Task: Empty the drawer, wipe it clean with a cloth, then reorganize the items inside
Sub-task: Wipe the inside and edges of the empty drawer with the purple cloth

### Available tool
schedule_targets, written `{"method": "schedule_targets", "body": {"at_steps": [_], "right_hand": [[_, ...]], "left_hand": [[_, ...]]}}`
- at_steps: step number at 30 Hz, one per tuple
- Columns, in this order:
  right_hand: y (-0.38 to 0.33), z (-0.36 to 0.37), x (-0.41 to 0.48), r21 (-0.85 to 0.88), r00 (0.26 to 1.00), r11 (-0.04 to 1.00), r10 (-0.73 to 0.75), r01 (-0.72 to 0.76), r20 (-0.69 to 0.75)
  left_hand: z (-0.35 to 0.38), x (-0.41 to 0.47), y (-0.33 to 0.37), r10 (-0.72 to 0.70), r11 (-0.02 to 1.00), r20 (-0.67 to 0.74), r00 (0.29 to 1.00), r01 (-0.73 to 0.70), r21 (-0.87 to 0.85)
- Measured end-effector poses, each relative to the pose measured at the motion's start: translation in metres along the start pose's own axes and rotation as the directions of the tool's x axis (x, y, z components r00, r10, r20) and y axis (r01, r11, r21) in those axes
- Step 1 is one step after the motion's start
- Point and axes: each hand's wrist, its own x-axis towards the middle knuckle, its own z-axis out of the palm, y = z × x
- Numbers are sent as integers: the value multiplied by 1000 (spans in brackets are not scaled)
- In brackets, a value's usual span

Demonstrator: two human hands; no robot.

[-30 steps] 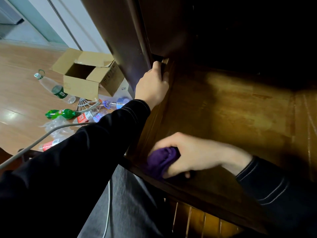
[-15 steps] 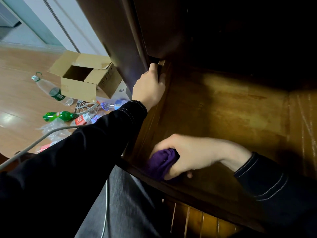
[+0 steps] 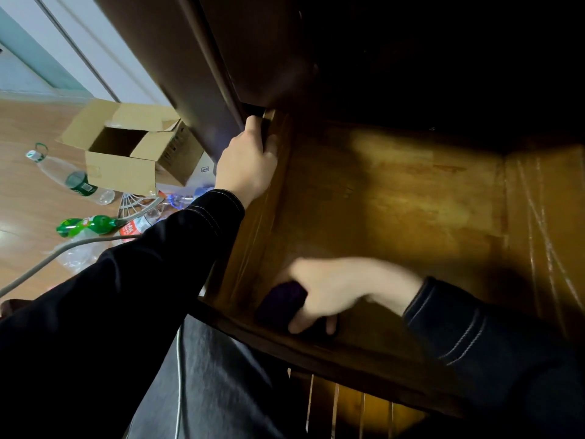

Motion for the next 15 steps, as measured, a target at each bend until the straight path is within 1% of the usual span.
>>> {"method": "schedule_targets", "body": {"at_steps": [2,3,5,6,7,8,9,10,11,12,13,14,15], "right_hand": [[2,-4,-7,32,1000,999,-7,6,28],[1,0,-6,0,999,999,34,-34,4],[-1,15,7,-162,987,976,134,-147,-91],[0,21,14,-264,979,947,151,-183,-137],[1,24,18,-330,977,925,139,-187,-165],[2,23,20,-344,980,925,107,-161,-170],[4,17,18,-280,985,953,72,-115,-159],[7,9,15,-144,988,988,40,-61,-148],[9,2,11,20,987,1000,7,-4,-161],[10,-4,8,169,978,984,-17,53,-210],[11,-8,7,280,960,955,-22,103,-278],[14,-11,7,347,941,928,-8,133,-339],[18,-13,9,377,927,916,16,137,-375]], "left_hand": [[0,0,0,6,1000,-2,1000,-6,-1],[0,0,0,8,1000,-2,1000,-8,-3],[0,-1,1,8,1000,-2,1000,-8,-4],[0,-1,1,4,1000,-2,1000,-4,-4],[0,-2,1,1,1000,-3,1000,-1,-4],[0,-2,1,0,1000,-2,1000,0,-4],[0,-2,1,-1,1000,0,1000,1,-5],[0,-1,1,-2,1000,1,1000,2,-5],[0,-1,1,-3,1000,1,1000,3,-3],[0,-1,0,-4,1000,1,1000,4,-3],[0,-1,0,-4,1000,2,1000,4,-4],[0,-1,0,-5,1000,3,1000,5,-6],[0,-1,0,-5,1000,3,1000,5,-7]]}}
